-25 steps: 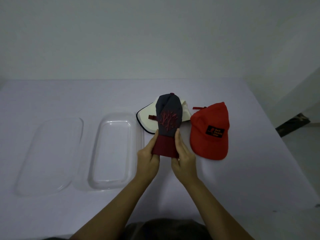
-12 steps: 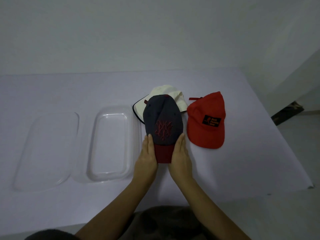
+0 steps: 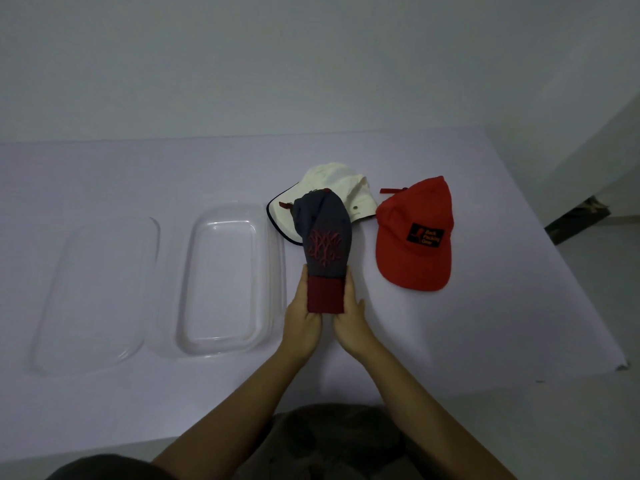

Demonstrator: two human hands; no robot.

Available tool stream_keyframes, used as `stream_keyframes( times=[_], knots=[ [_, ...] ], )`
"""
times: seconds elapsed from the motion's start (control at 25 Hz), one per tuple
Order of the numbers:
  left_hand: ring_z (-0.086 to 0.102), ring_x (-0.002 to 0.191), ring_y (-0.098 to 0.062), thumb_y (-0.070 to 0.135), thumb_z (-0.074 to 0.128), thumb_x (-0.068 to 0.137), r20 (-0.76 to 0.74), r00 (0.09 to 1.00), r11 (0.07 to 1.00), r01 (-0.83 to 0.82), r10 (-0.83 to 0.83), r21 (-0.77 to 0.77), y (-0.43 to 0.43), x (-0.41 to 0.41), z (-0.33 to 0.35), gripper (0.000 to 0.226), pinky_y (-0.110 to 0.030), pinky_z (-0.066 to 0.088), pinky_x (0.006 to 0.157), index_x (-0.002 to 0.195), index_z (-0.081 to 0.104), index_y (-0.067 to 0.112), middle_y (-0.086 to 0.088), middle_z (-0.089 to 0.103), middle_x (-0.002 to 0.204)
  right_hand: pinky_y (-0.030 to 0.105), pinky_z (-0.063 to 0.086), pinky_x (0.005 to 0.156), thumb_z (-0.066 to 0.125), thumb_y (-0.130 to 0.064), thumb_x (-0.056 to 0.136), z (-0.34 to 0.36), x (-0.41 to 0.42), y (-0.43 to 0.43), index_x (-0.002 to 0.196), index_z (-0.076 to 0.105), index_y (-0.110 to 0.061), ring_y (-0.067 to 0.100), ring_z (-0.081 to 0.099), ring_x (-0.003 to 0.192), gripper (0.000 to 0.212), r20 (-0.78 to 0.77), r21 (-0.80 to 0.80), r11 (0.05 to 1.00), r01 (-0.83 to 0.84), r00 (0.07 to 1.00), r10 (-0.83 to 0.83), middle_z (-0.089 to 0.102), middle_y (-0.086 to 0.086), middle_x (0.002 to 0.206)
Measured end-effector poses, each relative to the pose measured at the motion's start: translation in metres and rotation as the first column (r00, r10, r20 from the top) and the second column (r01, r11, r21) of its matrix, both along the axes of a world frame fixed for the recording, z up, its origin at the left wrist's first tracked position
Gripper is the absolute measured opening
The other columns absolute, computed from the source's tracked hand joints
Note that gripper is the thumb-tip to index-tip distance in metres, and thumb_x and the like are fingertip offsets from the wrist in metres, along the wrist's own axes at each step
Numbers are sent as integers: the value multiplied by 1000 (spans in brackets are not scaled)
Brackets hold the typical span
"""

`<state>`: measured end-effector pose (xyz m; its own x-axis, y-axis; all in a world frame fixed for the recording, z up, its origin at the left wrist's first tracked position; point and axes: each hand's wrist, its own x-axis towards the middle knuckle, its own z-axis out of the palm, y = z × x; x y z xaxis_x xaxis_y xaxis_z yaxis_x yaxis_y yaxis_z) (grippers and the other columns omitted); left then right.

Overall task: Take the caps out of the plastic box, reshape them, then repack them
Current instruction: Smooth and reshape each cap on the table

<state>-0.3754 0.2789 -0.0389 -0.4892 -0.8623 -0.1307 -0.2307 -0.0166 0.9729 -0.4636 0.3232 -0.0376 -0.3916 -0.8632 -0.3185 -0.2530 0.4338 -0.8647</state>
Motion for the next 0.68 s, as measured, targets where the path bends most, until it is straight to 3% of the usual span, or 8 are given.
stream_keyframes(
  times=[0.08,0.16,0.28,0.44,0.56,0.68],
  knots=[
    [39,123,14,46,36,92,-9,999,999,33,-34,-31,-2,0,0,64,-1,32,97,146,17,18,14,35,142,44,-11,116,29,-42,92,2,0,2,147,-13,-25,13,12,144,71,-3,-6,1000,6,1000,-6,11,-9,155],
    [42,119,18,50,39,92,9,999,998,41,-40,-52,-1,0,1,61,-2,34,95,144,18,24,22,39,136,41,-14,114,27,-47,86,-3,-4,3,146,-12,-27,12,11,144,74,-96,-4,999,35,995,-35,12,-6,157],
    [51,112,11,32,41,97,-8,999,998,-53,53,15,3,-1,3,45,0,39,85,138,23,36,26,49,124,39,-16,113,27,-48,86,-8,-3,3,146,-12,-25,13,9,145,75,-132,-12,999,44,990,-45,10,-7,156],
    [46,118,-1,12,37,99,-18,1000,999,-25,25,30,8,0,3,50,3,35,88,144,18,18,10,42,133,39,-13,114,31,-50,86,-2,6,7,146,-11,-27,1,12,136,77,-6,-76,997,-9,1000,8,8,-20,145],
    [47,123,-6,32,40,94,1,1000,997,0,0,-83,10,6,-1,51,-9,38,99,142,22,30,7,45,138,42,-14,115,33,-48,90,-7,-2,7,147,-14,-25,5,9,141,78,-125,-48,997,-57,991,50,6,-14,154],
    [48,124,-6,55,33,93,142,990,985,1,24,-173,4,10,-15,50,-26,37,106,141,29,41,8,48,140,40,-9,115,30,-50,86,-20,-12,13,147,-17,-19,14,6,146,83,-287,52,997,-57,955,70,4,-1,159]
  ],
)
